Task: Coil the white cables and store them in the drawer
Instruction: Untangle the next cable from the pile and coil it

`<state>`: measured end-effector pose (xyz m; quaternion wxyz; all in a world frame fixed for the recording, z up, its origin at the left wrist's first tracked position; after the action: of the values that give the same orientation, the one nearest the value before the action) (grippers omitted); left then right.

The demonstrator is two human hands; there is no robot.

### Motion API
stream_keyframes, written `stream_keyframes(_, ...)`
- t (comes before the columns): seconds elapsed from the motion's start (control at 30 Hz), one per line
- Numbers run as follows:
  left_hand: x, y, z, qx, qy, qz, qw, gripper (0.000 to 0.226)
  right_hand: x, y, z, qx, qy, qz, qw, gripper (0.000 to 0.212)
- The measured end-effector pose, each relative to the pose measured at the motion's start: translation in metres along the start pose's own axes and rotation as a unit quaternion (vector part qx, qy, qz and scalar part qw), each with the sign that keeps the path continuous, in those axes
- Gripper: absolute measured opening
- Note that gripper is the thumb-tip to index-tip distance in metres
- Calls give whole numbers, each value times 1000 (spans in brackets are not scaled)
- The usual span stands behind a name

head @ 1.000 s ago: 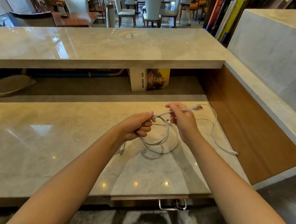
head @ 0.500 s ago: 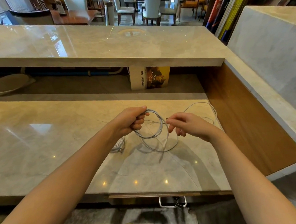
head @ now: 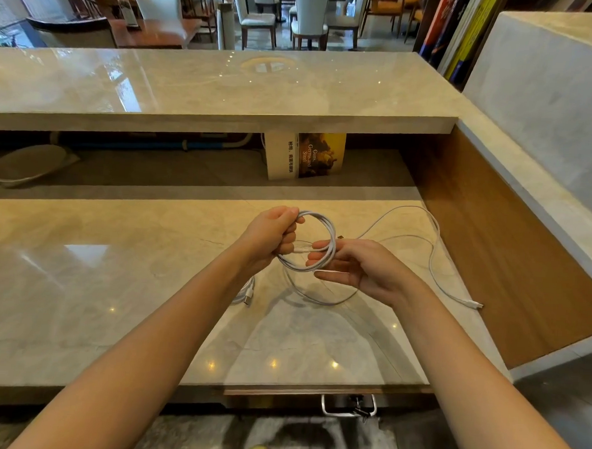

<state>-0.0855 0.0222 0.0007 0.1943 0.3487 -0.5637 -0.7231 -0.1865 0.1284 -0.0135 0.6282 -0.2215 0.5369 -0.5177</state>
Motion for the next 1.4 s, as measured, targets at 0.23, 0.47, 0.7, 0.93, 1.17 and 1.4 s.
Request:
stream_keyframes(0.23, -3, 6, -2, 172, 87, 92, 977, 24, 9, 15, 1, 23, 68, -77, 994, 14)
stream_keyframes(0.47, -3, 7, -10, 206, 92, 122, 967, 22, 13, 19, 6, 134, 55, -86, 986, 21)
stream_keyframes(0.7, -6, 5, -16, 198, 81, 132, 968, 20, 19, 20, 10, 169, 103, -121, 973, 19)
stream_keyframes(0.93, -2, -3, -22, 163, 107, 118, 974, 22, 22, 14, 19, 102, 99, -128, 982, 17)
stream_keyframes(1.17, -2, -18, -34, -18, 113, 75, 991, 25, 33, 5, 17, -326, 172, -200, 908, 17)
stream_keyframes(1.4, -7, -36, -57, -213, 92, 15, 973, 25, 52, 35, 30, -29, 25, -122, 992, 10)
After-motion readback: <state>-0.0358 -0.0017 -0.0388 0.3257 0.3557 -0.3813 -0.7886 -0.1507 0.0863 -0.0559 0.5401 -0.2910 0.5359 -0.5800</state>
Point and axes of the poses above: each hand's wrist, its own x-axis towards the middle knuckle, its own z-axis out of the palm, y = z × x, the point moved 6 cm from there along x, towards the middle knuckle, and after that the axes turned 4 degrees about -y, right-handed, at the moved point
